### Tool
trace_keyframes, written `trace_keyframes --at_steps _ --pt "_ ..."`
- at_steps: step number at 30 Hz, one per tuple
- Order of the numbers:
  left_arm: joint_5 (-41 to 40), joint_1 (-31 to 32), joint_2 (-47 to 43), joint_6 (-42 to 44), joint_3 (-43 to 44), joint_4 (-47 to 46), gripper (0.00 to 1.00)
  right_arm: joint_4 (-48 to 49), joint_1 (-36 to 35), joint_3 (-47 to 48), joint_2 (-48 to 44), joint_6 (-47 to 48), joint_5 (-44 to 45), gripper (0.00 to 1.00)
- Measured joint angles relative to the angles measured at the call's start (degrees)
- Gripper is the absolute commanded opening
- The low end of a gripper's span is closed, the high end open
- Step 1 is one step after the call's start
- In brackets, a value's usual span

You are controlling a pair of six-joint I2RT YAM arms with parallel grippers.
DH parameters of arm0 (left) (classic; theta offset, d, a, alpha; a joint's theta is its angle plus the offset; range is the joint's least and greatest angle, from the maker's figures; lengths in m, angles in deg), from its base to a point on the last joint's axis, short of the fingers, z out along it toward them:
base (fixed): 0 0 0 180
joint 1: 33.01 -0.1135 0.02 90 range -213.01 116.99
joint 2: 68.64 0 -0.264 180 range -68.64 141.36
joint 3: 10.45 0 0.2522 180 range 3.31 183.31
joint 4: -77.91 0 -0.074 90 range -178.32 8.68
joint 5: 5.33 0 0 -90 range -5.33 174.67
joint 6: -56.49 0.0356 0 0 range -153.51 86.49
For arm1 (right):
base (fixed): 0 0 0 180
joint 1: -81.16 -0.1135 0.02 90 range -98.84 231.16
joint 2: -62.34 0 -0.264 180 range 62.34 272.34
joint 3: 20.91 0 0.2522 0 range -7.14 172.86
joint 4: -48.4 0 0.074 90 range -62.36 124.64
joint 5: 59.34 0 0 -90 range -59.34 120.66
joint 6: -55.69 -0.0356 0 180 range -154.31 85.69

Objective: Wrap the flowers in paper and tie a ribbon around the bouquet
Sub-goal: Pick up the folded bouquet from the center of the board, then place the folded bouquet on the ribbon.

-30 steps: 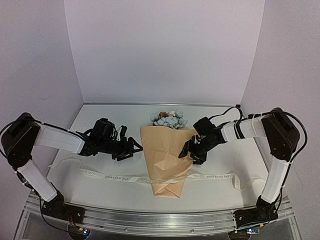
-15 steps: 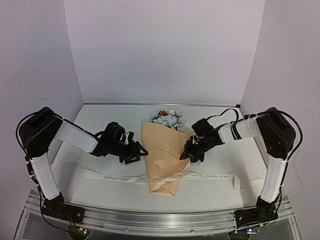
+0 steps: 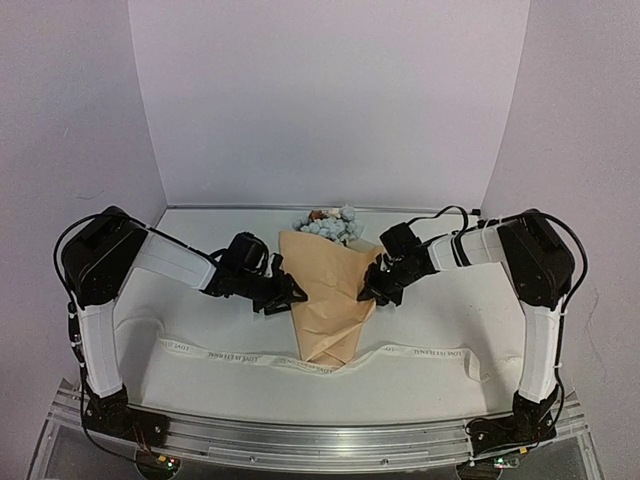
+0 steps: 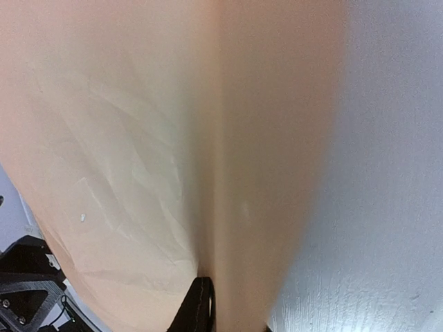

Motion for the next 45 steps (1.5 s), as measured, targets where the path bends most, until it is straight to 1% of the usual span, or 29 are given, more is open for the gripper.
trace_keyframes --at_steps 3,7,10,13,16,19,27,35,45 --pt "0.0 -0.1 1.1 0.2 2.2 2.0 0.34 -2.2 0.6 2.6 0.3 -0.3 0.0 0.06" --pt "0.4 -0.3 1.1 0.4 3.9 5.2 0.27 -6.1 0.7 5.6 0.3 -2.0 -0.2 0.03" --pt "0.8 -0.4 1.1 0.3 5.1 7.2 0.19 -9.3 0.5 7.2 0.3 -3.4 -0.5 0.01" --pt "1.6 -0.5 1.1 0.3 6.1 9.4 0.14 -12.1 0.2 8.1 0.2 -4.9 -0.7 0.00" --pt "2.4 -0.5 0.6 0.1 6.2 11.0 0.11 -14.6 -0.3 8.2 -0.4 -6.3 -1.0 0.00" --pt "3.5 -0.5 -0.4 -0.1 6.2 12.6 0.09 -16.9 -0.7 8.3 -1.4 -7.4 -1.3 0.00" --pt "5.1 -0.5 -4.5 -2.0 5.1 13.7 0.08 -21.1 -2.2 8.3 -5.1 -8.9 -1.3 0.00" --pt "5.3 0.5 -11.0 -4.6 -3.0 12.9 0.09 -21.9 -6.0 6.3 -7.0 -9.4 -1.1 0.00" --pt "2.6 6.4 -19.5 -9.2 -12.7 11.6 0.09 -20.6 -12.0 -2.6 -13.1 -9.8 1.3 0.00"
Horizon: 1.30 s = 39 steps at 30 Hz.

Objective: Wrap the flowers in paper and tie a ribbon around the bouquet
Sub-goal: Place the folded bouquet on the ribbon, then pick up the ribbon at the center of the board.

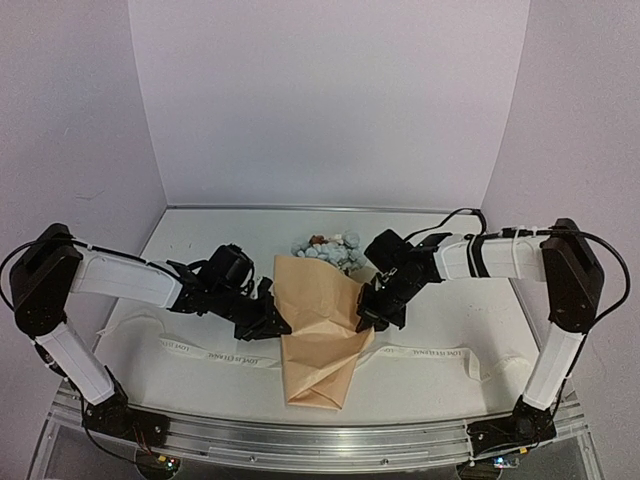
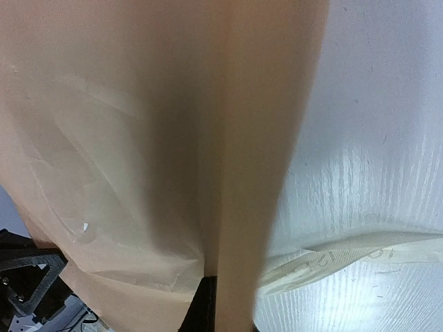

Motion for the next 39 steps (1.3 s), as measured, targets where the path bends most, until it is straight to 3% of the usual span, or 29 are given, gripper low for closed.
trace_keyframes --at_steps 6,9,15,19,23,26,32,39 --pt "-2.5 2.5 -3.9 -2.8 -4.5 -1.3 0.13 2.5 -2.7 -5.4 -2.4 -0.7 2.2 0.03" --pt "-3.9 2.9 -4.7 -4.1 -6.6 -2.1 0.21 3.2 -3.6 -6.9 -2.6 -1.4 3.4 0.20" --pt "-8.5 2.9 -7.1 -6.0 -8.2 -1.3 0.39 4.1 -4.0 -8.9 -4.0 -1.6 5.3 0.62" --pt "-16.0 2.9 -13.8 -8.4 -8.3 4.3 0.52 3.0 -4.0 -10.7 -8.5 0.3 7.4 0.78" --pt "-26.1 1.9 -21.8 -12.7 -8.4 13.1 0.59 -0.3 -4.0 -12.3 -15.0 3.9 11.1 0.93" --pt "-33.0 -1.6 -28.2 -16.6 -9.8 21.2 0.65 -2.8 -4.0 -14.8 -20.6 6.3 14.4 0.98" --pt "-41.7 -9.6 -37.4 -23.2 -14.4 34.8 0.68 -6.8 -2.8 -22.0 -29.2 8.1 19.8 0.98" --pt "-44.0 -16.4 -35.7 -25.3 -16.9 39.4 0.68 -10.9 -1.6 -28.5 -36.2 7.7 27.5 0.98"
